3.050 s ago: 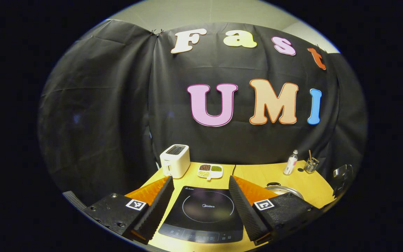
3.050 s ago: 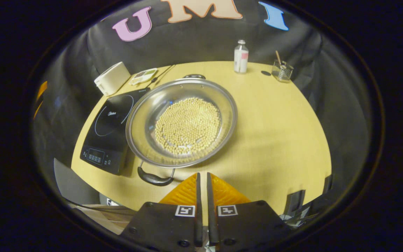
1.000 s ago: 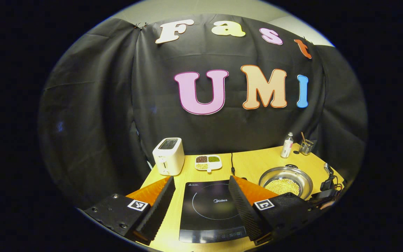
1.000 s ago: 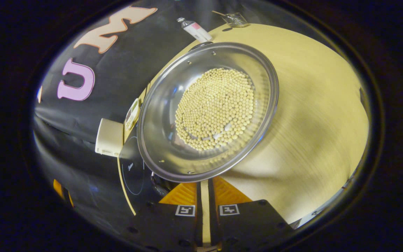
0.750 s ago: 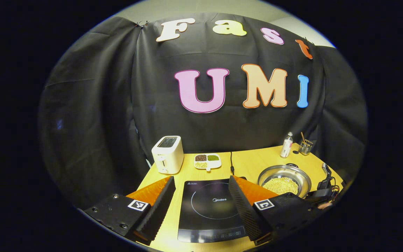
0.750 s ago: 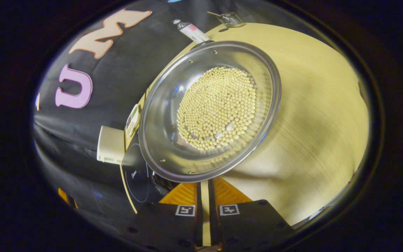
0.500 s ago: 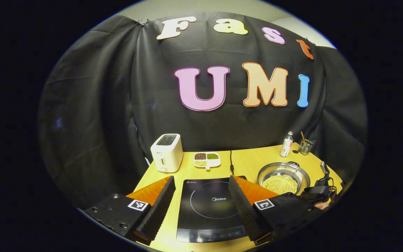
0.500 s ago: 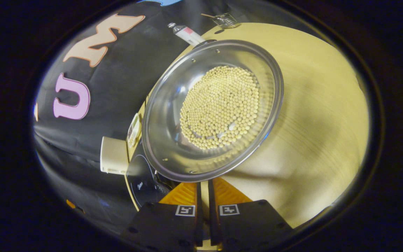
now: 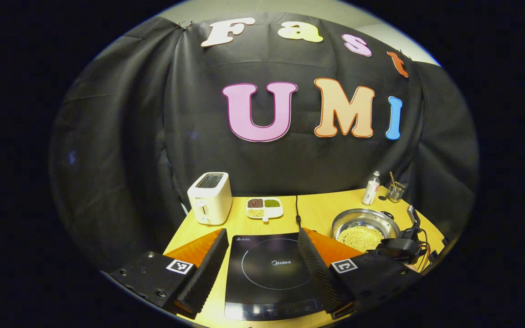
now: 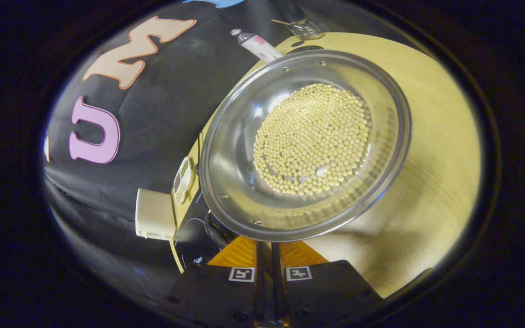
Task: First push the handle of the pot to place it horizontally, then grasp the pot with both hands and set it on the induction cooktop.
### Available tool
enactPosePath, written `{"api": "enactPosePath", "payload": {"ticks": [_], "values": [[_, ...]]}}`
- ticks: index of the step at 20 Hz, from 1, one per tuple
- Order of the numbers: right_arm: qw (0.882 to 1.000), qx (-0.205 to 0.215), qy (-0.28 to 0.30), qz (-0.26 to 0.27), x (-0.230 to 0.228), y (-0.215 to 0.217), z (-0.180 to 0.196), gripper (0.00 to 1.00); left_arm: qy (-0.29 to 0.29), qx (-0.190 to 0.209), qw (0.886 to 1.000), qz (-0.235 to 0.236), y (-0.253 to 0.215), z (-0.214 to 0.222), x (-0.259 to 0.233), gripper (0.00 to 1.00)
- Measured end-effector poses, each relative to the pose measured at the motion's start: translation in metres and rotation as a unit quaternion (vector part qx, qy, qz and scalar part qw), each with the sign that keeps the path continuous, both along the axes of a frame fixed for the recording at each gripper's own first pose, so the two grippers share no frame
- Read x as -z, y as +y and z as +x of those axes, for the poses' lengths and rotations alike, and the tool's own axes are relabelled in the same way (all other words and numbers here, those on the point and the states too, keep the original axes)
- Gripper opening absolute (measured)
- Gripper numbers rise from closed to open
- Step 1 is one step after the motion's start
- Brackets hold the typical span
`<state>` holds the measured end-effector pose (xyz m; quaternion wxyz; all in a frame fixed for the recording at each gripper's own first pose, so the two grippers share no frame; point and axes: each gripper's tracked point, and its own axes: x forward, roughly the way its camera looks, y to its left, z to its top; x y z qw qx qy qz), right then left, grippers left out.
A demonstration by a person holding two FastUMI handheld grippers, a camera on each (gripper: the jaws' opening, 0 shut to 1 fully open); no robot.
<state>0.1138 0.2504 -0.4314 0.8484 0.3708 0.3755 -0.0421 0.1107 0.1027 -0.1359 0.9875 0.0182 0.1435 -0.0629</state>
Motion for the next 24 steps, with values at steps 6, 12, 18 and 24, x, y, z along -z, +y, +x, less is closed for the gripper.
{"api": "enactPosePath", "payload": {"ticks": [6, 12, 18, 24], "values": [[1.000, 0.019, -0.013, 0.001, -0.004, 0.011, 0.012, 0.11, 0.013, 0.019, 1.000, -0.007, -0.005, 0.017, 0.011, 0.94], [0.999, 0.041, -0.024, 0.004, -0.004, 0.013, 0.021, 0.11, 0.017, 0.053, 0.998, -0.020, -0.025, 0.028, 0.015, 0.95], [0.999, -0.008, -0.037, 0.000, -0.029, -0.005, -0.008, 0.67, 0.044, 0.082, 0.994, -0.061, -0.057, 0.027, 0.028, 0.96], [0.996, -0.063, -0.039, -0.047, -0.061, -0.067, -0.043, 0.92, 0.096, 0.077, 0.988, -0.089, -0.101, 0.029, 0.056, 0.97]]}}
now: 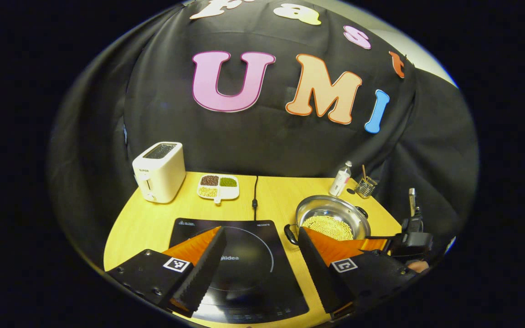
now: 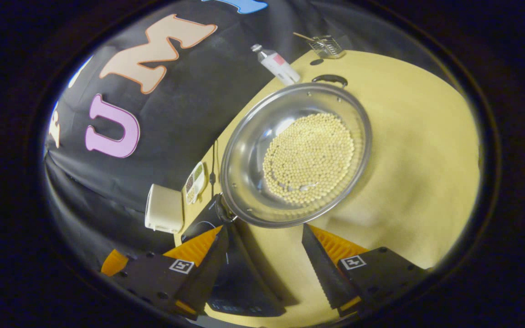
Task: First push the handle of the pot to place it horizontally, then grasp the pot with both hands and set it on the induction cooktop.
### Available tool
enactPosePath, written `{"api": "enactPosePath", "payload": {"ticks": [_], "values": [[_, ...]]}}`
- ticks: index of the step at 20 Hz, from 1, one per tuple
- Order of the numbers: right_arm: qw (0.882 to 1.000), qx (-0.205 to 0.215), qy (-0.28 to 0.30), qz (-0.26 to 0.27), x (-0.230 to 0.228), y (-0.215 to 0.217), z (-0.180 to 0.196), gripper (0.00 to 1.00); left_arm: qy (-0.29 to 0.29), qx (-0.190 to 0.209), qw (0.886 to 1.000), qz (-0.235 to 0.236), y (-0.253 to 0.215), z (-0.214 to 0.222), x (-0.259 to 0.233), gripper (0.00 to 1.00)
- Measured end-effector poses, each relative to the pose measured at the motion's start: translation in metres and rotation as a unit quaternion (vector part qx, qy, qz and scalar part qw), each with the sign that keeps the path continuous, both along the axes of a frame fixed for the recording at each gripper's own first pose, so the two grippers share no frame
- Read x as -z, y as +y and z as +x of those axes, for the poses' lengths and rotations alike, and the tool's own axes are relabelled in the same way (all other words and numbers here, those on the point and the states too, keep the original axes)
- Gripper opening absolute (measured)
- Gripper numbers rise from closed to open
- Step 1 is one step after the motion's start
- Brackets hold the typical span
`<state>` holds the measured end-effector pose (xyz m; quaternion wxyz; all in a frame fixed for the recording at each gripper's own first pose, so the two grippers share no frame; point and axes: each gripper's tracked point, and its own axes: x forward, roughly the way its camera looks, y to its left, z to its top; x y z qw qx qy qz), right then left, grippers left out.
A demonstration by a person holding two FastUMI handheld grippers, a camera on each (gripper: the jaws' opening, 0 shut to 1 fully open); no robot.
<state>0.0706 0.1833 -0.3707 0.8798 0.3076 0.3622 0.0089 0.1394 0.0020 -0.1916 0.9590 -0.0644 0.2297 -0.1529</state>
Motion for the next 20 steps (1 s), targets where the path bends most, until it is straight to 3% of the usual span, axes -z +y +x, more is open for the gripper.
{"api": "enactPosePath", "payload": {"ticks": [7, 8, 10, 13, 14, 15, 18, 19, 20], "values": [[0.991, -0.082, -0.021, -0.106, -0.041, -0.108, 0.021, 0.92, 0.097, -0.044, 0.992, -0.075, -0.055, 0.005, 0.048, 0.96], [0.988, -0.094, -0.026, -0.117, -0.047, -0.120, 0.028, 1.00, 0.105, -0.052, 0.990, -0.081, -0.060, 0.008, 0.054, 0.96], [0.984, -0.112, -0.034, -0.133, -0.062, -0.136, 0.047, 1.00, 0.125, -0.061, 0.986, -0.092, -0.072, 0.015, 0.067, 0.96], [0.981, -0.128, -0.042, -0.137, -0.078, -0.167, 0.074, 1.00, 0.153, -0.069, 0.983, -0.075, -0.082, 0.028, 0.086, 0.97], [0.981, -0.130, -0.041, -0.140, -0.079, -0.176, 0.087, 0.92, 0.159, -0.067, 0.983, -0.066, -0.085, 0.032, 0.093, 0.96], [0.980, -0.134, -0.036, -0.144, -0.076, -0.184, 0.100, 1.00, 0.165, -0.064, 0.982, -0.061, -0.088, 0.037, 0.098, 0.97], [0.978, -0.158, -0.017, -0.138, -0.063, -0.193, 0.129, 1.00, 0.189, -0.046, 0.980, -0.049, -0.103, 0.048, 0.116, 0.96], [0.977, -0.166, -0.007, -0.133, -0.056, -0.193, 0.136, 0.92, 0.198, -0.043, 0.978, -0.046, -0.106, 0.051, 0.124, 0.96], [0.976, -0.174, 0.002, -0.128, -0.048, -0.193, 0.142, 1.00, 0.209, -0.043, 0.976, -0.044, -0.109, 0.054, 0.130, 0.96]]}}
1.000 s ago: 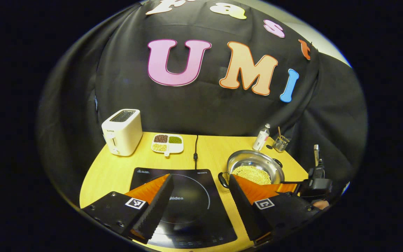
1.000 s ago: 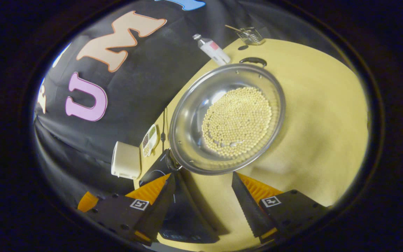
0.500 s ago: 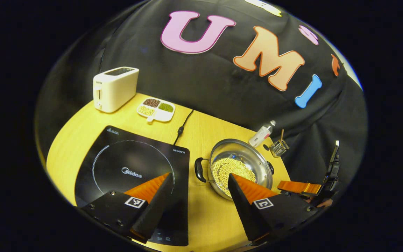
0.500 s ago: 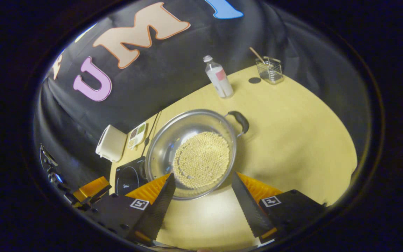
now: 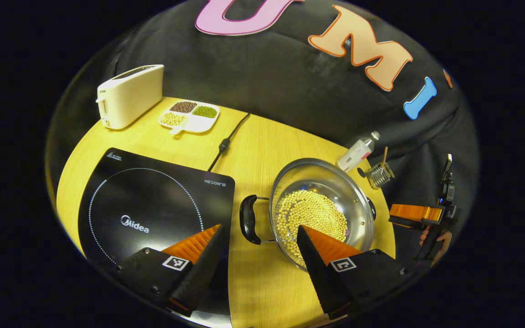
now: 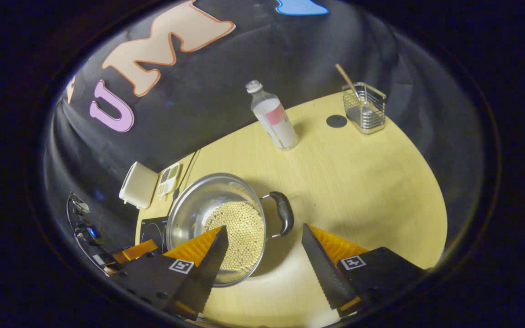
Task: First push the handle of the pot to place it horizontally, then grasp the pot with both hands and set it on the induction cooktop.
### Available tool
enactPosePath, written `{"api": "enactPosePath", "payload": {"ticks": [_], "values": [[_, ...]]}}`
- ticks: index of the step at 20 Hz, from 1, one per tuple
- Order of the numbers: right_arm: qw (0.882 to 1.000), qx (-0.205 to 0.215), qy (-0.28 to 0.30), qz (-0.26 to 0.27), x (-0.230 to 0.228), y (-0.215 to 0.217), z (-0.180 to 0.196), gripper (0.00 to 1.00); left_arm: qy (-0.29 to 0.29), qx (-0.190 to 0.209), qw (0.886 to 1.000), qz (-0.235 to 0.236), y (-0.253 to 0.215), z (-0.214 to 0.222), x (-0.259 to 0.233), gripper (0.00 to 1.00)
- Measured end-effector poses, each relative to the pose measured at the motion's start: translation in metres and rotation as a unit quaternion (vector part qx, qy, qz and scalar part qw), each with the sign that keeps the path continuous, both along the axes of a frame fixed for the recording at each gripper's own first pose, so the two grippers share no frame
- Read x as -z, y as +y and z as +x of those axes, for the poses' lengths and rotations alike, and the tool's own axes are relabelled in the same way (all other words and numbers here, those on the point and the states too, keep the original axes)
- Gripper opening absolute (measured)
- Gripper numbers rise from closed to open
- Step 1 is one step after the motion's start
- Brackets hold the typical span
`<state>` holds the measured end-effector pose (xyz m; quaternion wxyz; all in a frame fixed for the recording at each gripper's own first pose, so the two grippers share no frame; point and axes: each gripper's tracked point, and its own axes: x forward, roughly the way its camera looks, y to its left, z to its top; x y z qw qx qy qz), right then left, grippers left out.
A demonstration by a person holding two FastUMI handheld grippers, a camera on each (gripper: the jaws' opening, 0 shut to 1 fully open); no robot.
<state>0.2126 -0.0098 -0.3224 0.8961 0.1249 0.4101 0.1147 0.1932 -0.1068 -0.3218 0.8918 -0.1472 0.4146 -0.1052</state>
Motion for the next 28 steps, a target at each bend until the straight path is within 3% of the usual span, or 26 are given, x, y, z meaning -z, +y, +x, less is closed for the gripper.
{"api": "enactPosePath", "payload": {"ticks": [5, 6, 7, 8, 14, 16, 17, 18, 19, 20, 21, 22, 28], "values": [[0.998, -0.025, 0.049, 0.031, 0.033, 0.012, 0.013, 1.00, 0.035, -0.018, 0.999, -0.020, -0.011, 0.017, 0.019, 0.96], [0.997, -0.029, 0.056, 0.036, 0.038, 0.014, 0.015, 0.92, 0.037, -0.018, 0.999, -0.021, -0.011, 0.021, 0.021, 0.96], [0.997, -0.031, 0.064, 0.042, 0.043, 0.016, 0.017, 1.00, 0.040, -0.018, 0.999, -0.022, -0.013, 0.025, 0.023, 0.96], [0.995, -0.034, 0.072, 0.052, 0.047, 0.018, 0.019, 0.90, 0.043, -0.018, 0.999, -0.024, -0.015, 0.029, 0.026, 0.96], [0.988, -0.026, 0.108, 0.105, 0.064, 0.031, 0.033, 0.86, 0.057, -0.011, 0.998, -0.013, -0.017, 0.051, 0.038, 0.85], [0.987, -0.023, 0.115, 0.111, 0.068, 0.031, 0.038, 0.72, 0.060, -0.005, 0.998, 0.009, -0.013, 0.054, 0.045, 0.78], [0.988, -0.019, 0.114, 0.099, 0.072, 0.027, 0.038, 0.72, 0.066, -0.001, 0.998, 0.023, -0.011, 0.052, 0.049, 0.74], [0.989, -0.023, 0.114, 0.096, 0.074, 0.023, 0.036, 0.58, 0.069, 0.002, 0.997, 0.033, -0.011, 0.052, 0.052, 0.65], [0.989, -0.025, 0.118, 0.090, 0.079, 0.023, 0.036, 0.52, 0.072, 0.007, 0.997, 0.040, -0.010, 0.051, 0.052, 0.67], [0.989, -0.026, 0.111, 0.092, 0.078, 0.022, 0.035, 0.52, 0.069, 0.010, 0.997, 0.043, -0.010, 0.052, 0.051, 0.60], [0.990, -0.029, 0.107, 0.086, 0.079, 0.024, 0.036, 0.48, 0.067, 0.010, 0.997, 0.041, -0.012, 0.054, 0.052, 0.60], [0.991, -0.034, 0.100, 0.077, 0.077, 0.022, 0.035, 0.53, 0.069, 0.007, 0.997, 0.040, -0.012, 0.052, 0.052, 0.57], [0.994, -0.040, 0.074, 0.064, 0.055, 0.008, 0.019, 0.53, 0.074, 0.004, 0.997, 0.004, -0.024, 0.033, 0.034, 0.55]]}}
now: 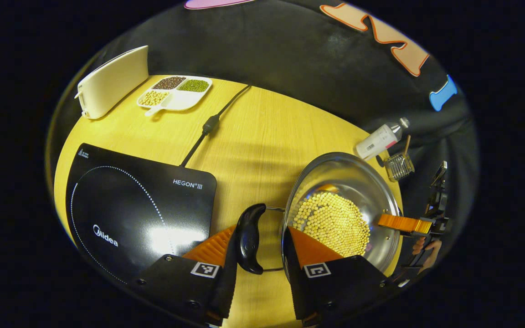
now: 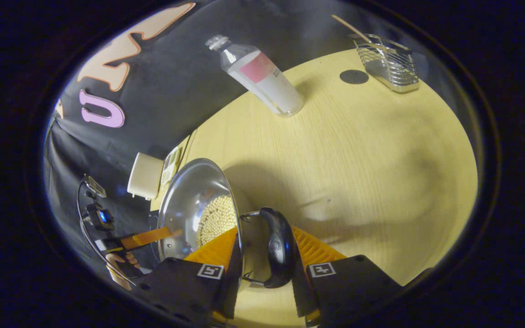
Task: First push the handle of the pot to place it horizontally, then grasp the pot with both hands and set it on the induction cooktop.
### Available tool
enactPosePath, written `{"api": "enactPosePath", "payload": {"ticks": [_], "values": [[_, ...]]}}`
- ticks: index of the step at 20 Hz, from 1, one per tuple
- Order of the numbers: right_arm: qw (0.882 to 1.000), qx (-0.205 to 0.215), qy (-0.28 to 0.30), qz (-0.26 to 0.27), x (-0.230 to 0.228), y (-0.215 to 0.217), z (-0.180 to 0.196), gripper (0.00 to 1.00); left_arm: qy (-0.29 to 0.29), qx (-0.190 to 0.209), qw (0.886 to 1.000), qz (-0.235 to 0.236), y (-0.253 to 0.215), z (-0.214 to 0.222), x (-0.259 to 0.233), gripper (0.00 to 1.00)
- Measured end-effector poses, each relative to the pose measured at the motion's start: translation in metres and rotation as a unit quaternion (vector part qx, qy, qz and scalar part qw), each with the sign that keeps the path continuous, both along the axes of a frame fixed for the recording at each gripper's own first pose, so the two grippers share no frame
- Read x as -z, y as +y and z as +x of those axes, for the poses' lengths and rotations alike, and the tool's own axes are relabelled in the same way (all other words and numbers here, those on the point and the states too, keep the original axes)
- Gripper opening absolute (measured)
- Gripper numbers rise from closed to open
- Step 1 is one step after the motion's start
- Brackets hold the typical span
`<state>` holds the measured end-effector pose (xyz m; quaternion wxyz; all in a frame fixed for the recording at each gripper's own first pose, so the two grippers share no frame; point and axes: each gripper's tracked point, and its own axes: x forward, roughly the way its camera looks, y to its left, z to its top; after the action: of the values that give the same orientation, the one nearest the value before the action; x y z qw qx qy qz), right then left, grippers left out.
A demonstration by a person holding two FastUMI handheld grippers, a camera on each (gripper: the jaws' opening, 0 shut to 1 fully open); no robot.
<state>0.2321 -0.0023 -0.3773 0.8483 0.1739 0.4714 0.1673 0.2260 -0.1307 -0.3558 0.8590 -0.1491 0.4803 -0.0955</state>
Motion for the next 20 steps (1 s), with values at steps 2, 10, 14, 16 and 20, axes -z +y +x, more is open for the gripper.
{"api": "enactPosePath", "payload": {"ticks": [2, 10, 14, 16, 20], "values": [[1.000, 0.006, -0.013, 0.001, -0.012, -0.005, -0.006, 0.53, -0.005, 0.005, 1.000, -0.008, -0.004, -0.005, -0.007, 0.53], [0.999, 0.023, -0.027, 0.006, -0.041, -0.007, -0.065, 0.52, -0.018, 0.026, 0.999, -0.024, 0.005, -0.047, -0.049, 0.55], [1.000, 0.024, -0.014, 0.008, -0.039, 0.012, -0.100, 0.53, -0.028, 0.033, 0.999, -0.018, 0.029, -0.064, -0.062, 0.53], [1.000, 0.022, -0.012, 0.008, -0.039, 0.027, -0.116, 0.53, -0.032, 0.034, 0.999, -0.014, 0.048, -0.074, -0.067, 0.55], [1.000, 0.023, -0.016, 0.008, -0.045, 0.069, -0.146, 0.48, -0.034, 0.026, 0.999, -0.019, 0.094, -0.091, -0.077, 0.53]]}}
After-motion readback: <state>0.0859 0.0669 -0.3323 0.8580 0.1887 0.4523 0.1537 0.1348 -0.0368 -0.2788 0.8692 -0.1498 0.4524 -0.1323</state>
